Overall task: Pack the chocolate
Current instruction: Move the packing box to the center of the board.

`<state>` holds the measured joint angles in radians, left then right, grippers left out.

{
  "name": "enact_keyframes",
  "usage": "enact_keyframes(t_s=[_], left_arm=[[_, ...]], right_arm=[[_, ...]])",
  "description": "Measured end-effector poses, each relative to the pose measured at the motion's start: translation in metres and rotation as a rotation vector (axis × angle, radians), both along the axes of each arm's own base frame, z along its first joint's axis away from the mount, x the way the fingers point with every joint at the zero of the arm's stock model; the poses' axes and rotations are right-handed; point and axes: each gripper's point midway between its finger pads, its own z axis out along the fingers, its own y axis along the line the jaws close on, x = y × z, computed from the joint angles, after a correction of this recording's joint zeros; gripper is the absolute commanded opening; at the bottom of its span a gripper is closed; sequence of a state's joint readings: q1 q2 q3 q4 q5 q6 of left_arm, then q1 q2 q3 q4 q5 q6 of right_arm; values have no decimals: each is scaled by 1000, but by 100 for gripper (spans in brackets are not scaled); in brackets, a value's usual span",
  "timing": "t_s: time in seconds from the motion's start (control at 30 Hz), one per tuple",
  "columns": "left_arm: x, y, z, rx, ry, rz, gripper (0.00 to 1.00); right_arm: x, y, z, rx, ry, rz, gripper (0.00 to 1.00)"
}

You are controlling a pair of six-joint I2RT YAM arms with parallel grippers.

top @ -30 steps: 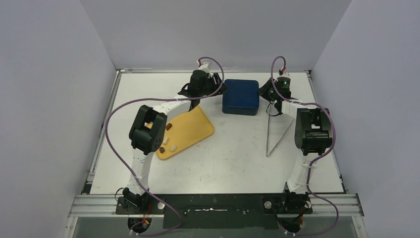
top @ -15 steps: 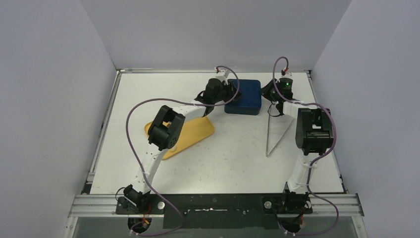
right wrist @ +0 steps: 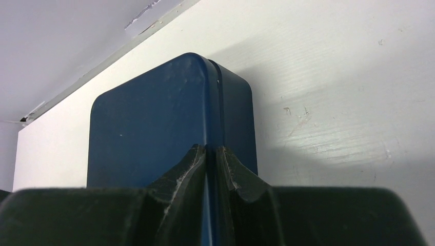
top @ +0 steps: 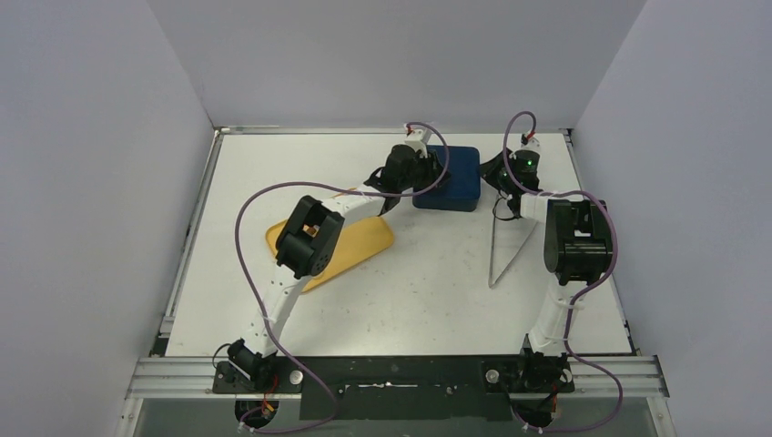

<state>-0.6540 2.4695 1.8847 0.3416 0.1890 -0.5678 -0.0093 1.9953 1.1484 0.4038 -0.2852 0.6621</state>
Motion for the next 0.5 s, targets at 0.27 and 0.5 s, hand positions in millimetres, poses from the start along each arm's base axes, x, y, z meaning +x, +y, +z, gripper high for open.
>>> enact_keyframes(t_s=[0.27,0.5], left_arm=[[-21,-6,23,21,-7,-8,33],[-31,-33,45,17,-48,-33,33]], right_arm=[[0,0,0,15,-15,-9,14],[0,0,1,10,-9,-7,15]])
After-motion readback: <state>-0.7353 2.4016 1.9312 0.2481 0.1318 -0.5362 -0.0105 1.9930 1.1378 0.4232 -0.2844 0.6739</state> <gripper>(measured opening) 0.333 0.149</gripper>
